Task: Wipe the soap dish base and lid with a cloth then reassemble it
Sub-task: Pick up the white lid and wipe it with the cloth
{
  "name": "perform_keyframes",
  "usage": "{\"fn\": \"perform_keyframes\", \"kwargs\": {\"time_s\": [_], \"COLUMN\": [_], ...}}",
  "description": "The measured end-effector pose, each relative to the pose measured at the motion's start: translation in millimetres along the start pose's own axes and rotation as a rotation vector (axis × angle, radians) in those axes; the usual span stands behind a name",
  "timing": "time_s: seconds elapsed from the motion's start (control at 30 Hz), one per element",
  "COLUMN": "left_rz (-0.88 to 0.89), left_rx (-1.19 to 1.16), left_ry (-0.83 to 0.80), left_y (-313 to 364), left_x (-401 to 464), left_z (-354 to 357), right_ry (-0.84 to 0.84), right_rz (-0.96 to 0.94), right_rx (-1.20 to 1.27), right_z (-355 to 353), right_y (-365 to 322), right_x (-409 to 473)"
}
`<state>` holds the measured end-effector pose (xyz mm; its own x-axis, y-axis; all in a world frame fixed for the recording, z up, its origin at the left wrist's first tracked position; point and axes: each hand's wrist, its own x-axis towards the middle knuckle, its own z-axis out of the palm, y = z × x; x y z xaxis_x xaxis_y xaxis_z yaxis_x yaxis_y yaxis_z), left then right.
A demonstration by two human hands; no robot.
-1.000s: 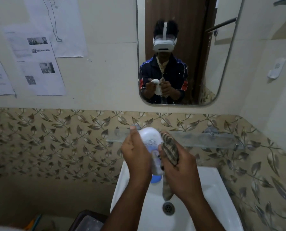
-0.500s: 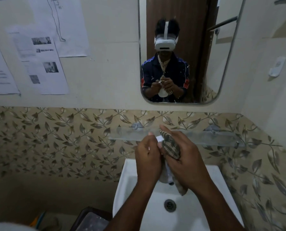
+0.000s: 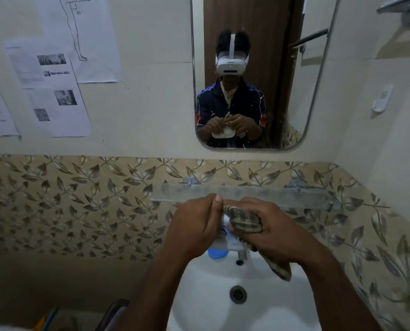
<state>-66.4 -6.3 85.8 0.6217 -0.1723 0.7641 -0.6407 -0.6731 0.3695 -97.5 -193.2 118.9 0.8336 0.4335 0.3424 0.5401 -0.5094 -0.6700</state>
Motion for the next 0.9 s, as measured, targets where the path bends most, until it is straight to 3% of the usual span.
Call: {"fn": "perform_keyframes", "kwargs": {"time_s": [0.07,0.2,0.37,0.5,0.57,0.67,0.83,0.9], "left_rz": [-0.036,-0.323,-0.402,-0.731,-0.844,-0.736,-0.427,-0.470], "left_rx": [-0.005,-0.236,-0.288,-0.537,-0.611,-0.543,-0.313,-0.371], "left_ry": [0.036,0.284,0.346,0.492,0.469,0.368,0.264,0.305], "left_y": [4,16,16,14,20,29,19,22], "left_x": [2,2,1,7,3,-6,0,0], "left_z": [-2,4,4,4,10,16,7,11], "right_ry": [0.056,0.353,0.462,0.603,0.622,0.617,0.338,0.432], "right_rz": [-0.032,-0.100,-0.032,0.100,0.068,-0.065,-0.210,-0.225], "right_rx": [0.025,0.027,0.147,0.443,0.430,0.118,-0.301,-0.299], "right_z": [2,19,36,58,69,58,25,31], "right_y": [-5,-11,-5,-10,-12,-7,-3,-2], "right_x": [5,13,11,5,4,9,16,17]}}
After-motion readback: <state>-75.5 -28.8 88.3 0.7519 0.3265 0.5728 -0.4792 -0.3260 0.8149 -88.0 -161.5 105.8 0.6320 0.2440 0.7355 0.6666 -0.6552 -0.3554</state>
